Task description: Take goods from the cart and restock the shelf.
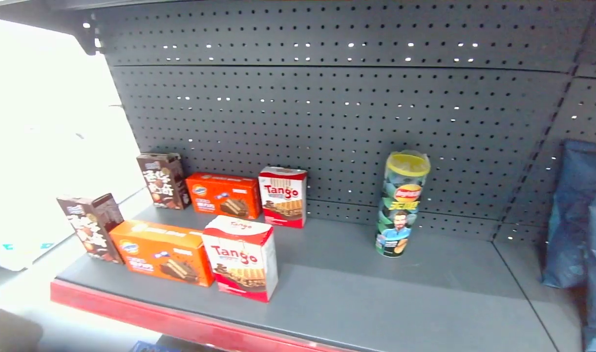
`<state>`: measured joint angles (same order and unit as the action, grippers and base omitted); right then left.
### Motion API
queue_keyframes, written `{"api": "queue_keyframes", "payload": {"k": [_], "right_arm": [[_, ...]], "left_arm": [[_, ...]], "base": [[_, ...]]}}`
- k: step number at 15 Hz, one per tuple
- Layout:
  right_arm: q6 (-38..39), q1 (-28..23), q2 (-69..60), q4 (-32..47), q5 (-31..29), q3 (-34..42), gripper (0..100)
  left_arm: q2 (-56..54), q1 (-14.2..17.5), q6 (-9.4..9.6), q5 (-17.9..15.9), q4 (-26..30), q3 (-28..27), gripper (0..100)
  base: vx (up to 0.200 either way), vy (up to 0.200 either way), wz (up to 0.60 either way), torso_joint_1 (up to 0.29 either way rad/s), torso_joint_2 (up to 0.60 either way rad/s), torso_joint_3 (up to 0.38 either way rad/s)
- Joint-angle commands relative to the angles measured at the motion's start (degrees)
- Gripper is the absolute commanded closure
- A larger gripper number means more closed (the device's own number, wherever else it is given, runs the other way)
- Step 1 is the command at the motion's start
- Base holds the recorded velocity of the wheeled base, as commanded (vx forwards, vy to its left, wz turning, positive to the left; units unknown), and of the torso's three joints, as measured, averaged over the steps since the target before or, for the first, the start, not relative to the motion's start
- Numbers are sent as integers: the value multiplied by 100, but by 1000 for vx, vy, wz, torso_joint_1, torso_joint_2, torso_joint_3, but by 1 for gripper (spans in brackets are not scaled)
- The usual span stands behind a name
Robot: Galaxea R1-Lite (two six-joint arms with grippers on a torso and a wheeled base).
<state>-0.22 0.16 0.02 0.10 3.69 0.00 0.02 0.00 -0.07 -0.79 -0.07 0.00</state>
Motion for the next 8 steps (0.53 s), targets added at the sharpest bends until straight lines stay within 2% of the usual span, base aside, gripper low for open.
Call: {"api": "queue_keyframes", "payload": {"k": [1, 8], "right_arm": [[4, 2, -2, -1, 9, 0, 0], [4, 2, -2, -1, 0, 0, 0]], "left_arm": [[-2, 0, -1, 0, -1, 0, 0], [-2, 0, -1, 0, -1, 0, 0]], "base": [[0, 0, 600, 2, 2, 7], [0, 0, 600, 2, 4, 2]]}}
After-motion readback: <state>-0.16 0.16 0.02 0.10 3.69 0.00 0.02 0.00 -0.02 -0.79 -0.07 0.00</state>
